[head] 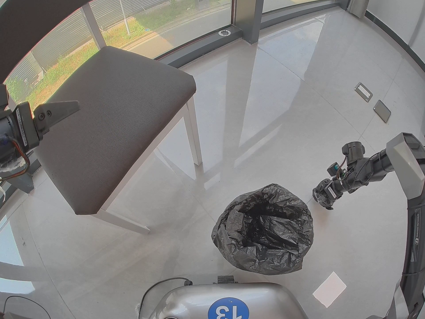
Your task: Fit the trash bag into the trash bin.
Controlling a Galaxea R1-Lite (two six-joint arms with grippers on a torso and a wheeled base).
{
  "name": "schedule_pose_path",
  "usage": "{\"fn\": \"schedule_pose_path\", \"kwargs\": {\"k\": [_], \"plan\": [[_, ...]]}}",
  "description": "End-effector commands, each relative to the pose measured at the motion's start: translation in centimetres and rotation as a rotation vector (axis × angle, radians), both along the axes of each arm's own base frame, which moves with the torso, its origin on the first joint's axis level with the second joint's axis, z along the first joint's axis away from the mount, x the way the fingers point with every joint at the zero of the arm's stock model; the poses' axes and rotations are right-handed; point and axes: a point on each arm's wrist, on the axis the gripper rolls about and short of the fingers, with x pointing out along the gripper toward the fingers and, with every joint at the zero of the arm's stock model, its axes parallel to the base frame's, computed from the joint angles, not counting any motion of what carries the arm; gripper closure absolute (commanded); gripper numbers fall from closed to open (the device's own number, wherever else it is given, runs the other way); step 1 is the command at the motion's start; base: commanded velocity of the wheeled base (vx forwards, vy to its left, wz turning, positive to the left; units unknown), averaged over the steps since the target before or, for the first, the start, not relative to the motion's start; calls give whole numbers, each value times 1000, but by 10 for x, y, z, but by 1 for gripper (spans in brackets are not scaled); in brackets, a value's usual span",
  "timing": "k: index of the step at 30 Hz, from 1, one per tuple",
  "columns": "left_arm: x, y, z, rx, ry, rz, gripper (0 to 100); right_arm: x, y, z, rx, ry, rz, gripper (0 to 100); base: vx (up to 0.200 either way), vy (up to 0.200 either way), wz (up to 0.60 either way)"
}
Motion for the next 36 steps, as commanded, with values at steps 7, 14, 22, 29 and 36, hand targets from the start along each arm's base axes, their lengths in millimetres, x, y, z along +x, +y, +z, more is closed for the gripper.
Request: {"fn": "schedule_pose_path", "kwargs": {"k": [7, 14, 22, 29, 36], "plan": [[1, 2, -13, 14, 42, 17, 0, -71, 11, 158, -36, -316, 27, 100, 0, 0, 0], [13, -1, -16, 15, 50, 15, 0, -182, 90, 215, 44, -451, 297, 100, 0, 0, 0], [18, -1, -17, 14, 52, 22, 0, -235, 133, 193, 92, -363, 486, 100, 0, 0, 0], [16, 4, -16, 9, 45, 38, 0, -263, 151, 163, 93, -253, 599, 100, 0, 0, 0], [15, 4, -12, 6, 29, 37, 0, -272, 159, 136, 77, -165, 647, 100, 0, 0, 0]]}}
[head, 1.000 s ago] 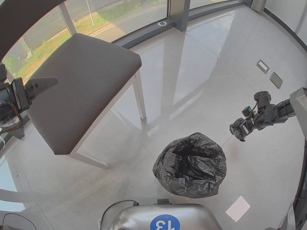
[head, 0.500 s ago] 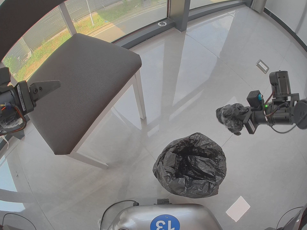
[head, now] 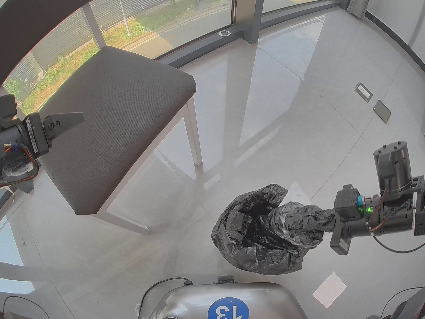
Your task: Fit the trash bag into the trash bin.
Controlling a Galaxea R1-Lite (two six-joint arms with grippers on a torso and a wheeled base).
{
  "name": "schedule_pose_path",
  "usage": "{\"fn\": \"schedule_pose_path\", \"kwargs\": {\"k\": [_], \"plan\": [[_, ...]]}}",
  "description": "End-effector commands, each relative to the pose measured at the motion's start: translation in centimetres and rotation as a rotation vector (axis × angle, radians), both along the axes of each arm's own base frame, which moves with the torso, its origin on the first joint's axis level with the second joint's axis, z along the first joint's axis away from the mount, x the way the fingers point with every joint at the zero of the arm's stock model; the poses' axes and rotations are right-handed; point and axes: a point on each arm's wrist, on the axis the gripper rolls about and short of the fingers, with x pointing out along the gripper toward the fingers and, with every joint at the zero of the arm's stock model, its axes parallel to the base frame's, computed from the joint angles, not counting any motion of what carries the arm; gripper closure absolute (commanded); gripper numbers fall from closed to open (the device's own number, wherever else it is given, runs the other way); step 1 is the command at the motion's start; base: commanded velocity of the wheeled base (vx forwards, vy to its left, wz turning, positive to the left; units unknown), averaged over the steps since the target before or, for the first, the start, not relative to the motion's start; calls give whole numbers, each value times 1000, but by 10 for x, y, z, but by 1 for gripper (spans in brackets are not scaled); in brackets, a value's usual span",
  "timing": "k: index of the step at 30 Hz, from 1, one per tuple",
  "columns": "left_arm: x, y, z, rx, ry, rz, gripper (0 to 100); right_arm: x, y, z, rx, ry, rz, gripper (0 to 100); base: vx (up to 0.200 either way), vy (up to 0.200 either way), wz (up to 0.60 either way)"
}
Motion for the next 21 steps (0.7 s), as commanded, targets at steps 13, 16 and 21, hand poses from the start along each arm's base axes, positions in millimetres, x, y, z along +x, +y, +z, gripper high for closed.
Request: {"fn": "schedule_pose_path", "kwargs": {"k": [13, 16, 21], "plan": [[9, -2, 13, -12, -49, 2, 0, 25, 33, -55, -51, 84, 67, 100, 0, 0, 0], [9, -2, 13, -12, -49, 4, 0, 32, 39, -62, -56, 93, 70, 100, 0, 0, 0], [8, -1, 15, -14, -58, 7, 0, 38, 41, -68, -66, 110, 66, 0, 0, 0, 0]]}}
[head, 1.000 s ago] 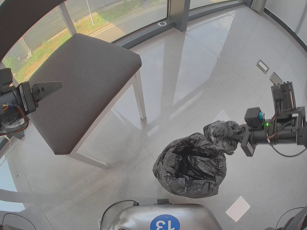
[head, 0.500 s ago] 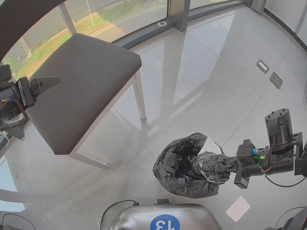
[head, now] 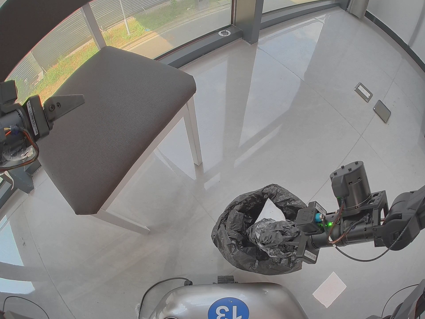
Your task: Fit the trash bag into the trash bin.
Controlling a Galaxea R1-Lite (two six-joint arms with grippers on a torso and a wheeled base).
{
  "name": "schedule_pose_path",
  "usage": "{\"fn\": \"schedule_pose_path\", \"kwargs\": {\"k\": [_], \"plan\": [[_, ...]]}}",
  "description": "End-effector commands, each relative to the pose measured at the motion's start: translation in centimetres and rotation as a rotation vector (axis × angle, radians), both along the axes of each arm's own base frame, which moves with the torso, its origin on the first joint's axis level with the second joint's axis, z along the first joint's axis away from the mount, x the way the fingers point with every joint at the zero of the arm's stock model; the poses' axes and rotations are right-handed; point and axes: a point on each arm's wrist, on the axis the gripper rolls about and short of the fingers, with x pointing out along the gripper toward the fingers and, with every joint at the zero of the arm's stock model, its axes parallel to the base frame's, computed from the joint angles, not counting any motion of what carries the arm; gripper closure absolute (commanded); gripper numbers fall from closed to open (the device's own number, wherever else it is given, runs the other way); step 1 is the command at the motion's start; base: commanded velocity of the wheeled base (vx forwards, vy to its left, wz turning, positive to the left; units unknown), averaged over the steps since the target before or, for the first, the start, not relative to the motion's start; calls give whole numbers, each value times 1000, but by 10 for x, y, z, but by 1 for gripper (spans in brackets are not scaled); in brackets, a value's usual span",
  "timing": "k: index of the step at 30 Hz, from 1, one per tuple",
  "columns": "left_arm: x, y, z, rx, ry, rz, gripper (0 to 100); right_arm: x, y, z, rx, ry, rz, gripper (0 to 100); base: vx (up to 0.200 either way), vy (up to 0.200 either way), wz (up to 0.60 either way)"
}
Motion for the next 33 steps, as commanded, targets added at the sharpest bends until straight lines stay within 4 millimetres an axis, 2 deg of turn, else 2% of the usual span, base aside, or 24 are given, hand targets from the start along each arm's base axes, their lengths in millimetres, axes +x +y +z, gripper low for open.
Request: {"fn": "schedule_pose_path", "kwargs": {"k": [1, 6, 11, 14, 16, 18, 19, 20, 23, 24, 25, 27, 29, 33], "plan": [[0, 0, 1, -2, -5, 4, 0, 8, 5, -16, -30, 46, 1, 0, 0, 0, 0], [0, 2, 2, -3, -10, 13, 0, 10, 5, -18, -34, 48, -4, 0, 0, 0, 0], [-2, 2, 2, -3, -11, 13, 0, 17, 1, -10, -16, 22, -29, 0, 0, 0, 0], [-4, 3, 1, -1, -10, 12, 0, 21, -4, 2, 9, -18, -58, 0, 0, 0, 0], [-8, 4, -1, 22, -5, 12, 0, 24, -17, 23, 44, -87, -111, 0, 0, 0, 0], [-10, 4, -4, 53, 1, 11, 0, 24, -23, 32, 57, -115, -148, 0, 0, 0, 0], [-15, 6, -10, 124, 10, -3, 0, 19, -34, 49, 87, -168, -229, 0, 0, 0, 0], [-15, 6, -10, 134, 10, -4, 0, 19, -36, 52, 93, -176, -243, 0, 0, 0, 0], [-21, 4, -17, 185, 14, -37, 0, 8, -54, 82, 177, -252, -409, 0, 0, 0, 0], [-21, 4, -17, 185, 14, -37, 0, 8, -54, 82, 177, -252, -409, 0, 0, 0, 0], [-25, 2, -18, 187, 10, -57, 0, 3, -60, 102, 233, -294, -460, 0, 0, 0, 0], [-31, 2, -20, 192, 6, -64, 0, -3, -71, 123, 261, -335, -510, 0, 0, 0, 0], [-39, 3, -24, 200, 9, -56, 0, -18, -82, 139, 262, -357, -546, 0, 0, 0, 0], [-62, 9, -35, 241, -2, -35, 0, -69, -105, 155, 211, -354, -640, 0, 0, 0, 0]]}}
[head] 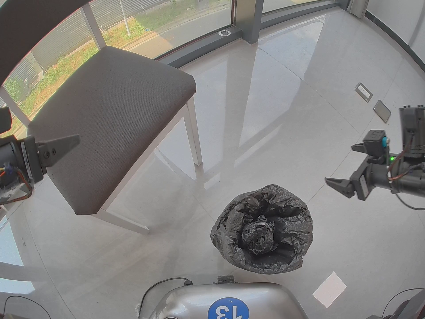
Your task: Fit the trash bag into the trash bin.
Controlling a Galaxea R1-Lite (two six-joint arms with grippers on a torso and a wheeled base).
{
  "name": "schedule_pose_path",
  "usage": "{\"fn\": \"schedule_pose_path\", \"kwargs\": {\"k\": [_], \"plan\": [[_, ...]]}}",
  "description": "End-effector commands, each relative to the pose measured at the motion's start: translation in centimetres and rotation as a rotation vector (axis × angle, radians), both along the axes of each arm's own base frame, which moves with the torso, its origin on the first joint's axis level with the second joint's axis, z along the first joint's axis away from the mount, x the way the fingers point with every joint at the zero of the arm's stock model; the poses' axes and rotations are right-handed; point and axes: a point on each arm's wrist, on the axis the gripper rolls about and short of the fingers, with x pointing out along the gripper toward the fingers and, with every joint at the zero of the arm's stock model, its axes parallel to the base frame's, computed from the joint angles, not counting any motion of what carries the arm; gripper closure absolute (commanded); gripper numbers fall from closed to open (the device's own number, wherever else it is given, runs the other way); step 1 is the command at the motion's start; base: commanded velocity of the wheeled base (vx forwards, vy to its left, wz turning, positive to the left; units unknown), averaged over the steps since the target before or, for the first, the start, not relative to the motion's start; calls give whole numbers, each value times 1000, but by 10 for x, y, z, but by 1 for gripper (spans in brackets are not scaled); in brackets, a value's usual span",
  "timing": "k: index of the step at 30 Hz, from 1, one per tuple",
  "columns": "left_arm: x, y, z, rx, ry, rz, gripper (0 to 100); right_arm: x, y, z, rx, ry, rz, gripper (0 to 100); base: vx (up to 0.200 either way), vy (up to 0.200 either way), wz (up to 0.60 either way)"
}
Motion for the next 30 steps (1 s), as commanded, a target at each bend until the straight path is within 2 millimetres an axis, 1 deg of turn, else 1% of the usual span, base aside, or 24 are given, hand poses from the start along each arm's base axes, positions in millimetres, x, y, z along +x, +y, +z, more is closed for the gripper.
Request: {"fn": "schedule_pose_path", "kwargs": {"k": [1, 3, 5, 7, 9, 10, 11, 13, 14, 15, 16, 17, 20, 21, 22, 23, 24, 26, 28, 29, 30], "plan": [[-43, 11, -13, 48, -47, 2, 0, -84, -43, 52, 23, -131, -169, 0, 0, 0, 0], [-57, 17, -17, 58, -68, 18, 0, -115, -56, 52, 22, -135, -247, 0, 0, 0, 0], [-74, 25, -20, 53, -84, 24, 0, -148, -70, 48, 29, -155, -334, 0, 0, 0, 0], [-96, 34, -25, 68, -90, 36, 0, -187, -82, 40, 46, -205, -415, 0, 0, 0, 0], [-118, 44, -30, 93, -100, 49, 0, -222, -90, 26, 64, -256, -452, 0, 0, 0, 0], [-118, 44, -30, 93, -100, 49, 0, -222, -90, 26, 64, -256, -452, 0, 0, 0, 0], [-144, 55, -39, 117, -110, 75, 0, -262, -96, 5, 81, -308, -483, 0, 0, 0, 0], [-165, 64, -47, 135, -114, 101, 0, -294, -100, -17, 97, -347, -503, 0, 0, 0, 0], [-168, 65, -48, 139, -113, 105, 0, -299, -100, -21, 100, -356, -506, 0, 0, 0, 0], [-183, 69, -55, 158, -102, 127, 0, -323, -103, -41, 127, -396, -513, 0, 0, 0, 0], [-185, 70, -56, 160, -100, 131, 0, -326, -103, -44, 133, -399, -514, 0, 0, 0, 0], [-196, 70, -62, 168, -87, 168, 0, -335, -104, -57, 160, -375, -538, 0, 0, 0, 0], [-207, 68, -72, 169, -81, 223, 0, -335, -99, -64, 242, -319, -610, 0, 0, 0, 0], [-208, 68, -73, 169, -81, 224, 0, -334, -99, -64, 248, -317, -610, 0, 0, 0, 0], [-212, 67, -82, 163, -93, 241, 0, -330, -98, -67, 326, -301, -623, 0, 0, 0, 0], [-214, 66, -88, 159, -103, 244, 0, -328, -98, -69, 342, -294, -626, 0, 0, 0, 0], [-214, 66, -88, 159, -103, 244, 0, -328, -98, -69, 342, -294, -626, 0, 0, 0, 0], [-222, 67, -109, 145, -135, 230, 0, -312, -96, -82, 353, -265, -601, 0, 0, 0, 0], [-219, 67, -115, 135, -108, 251, 0, -299, -94, -89, 375, -273, -556, 0, 0, 0, 0], [-219, 67, -115, 135, -108, 251, 0, -299, -94, -89, 375, -273, -556, 0, 0, 0, 0], [-217, 67, -115, 130, -112, 290, 0, -283, -91, -102, 403, -271, -472, 0, 0, 0, 0]]}}
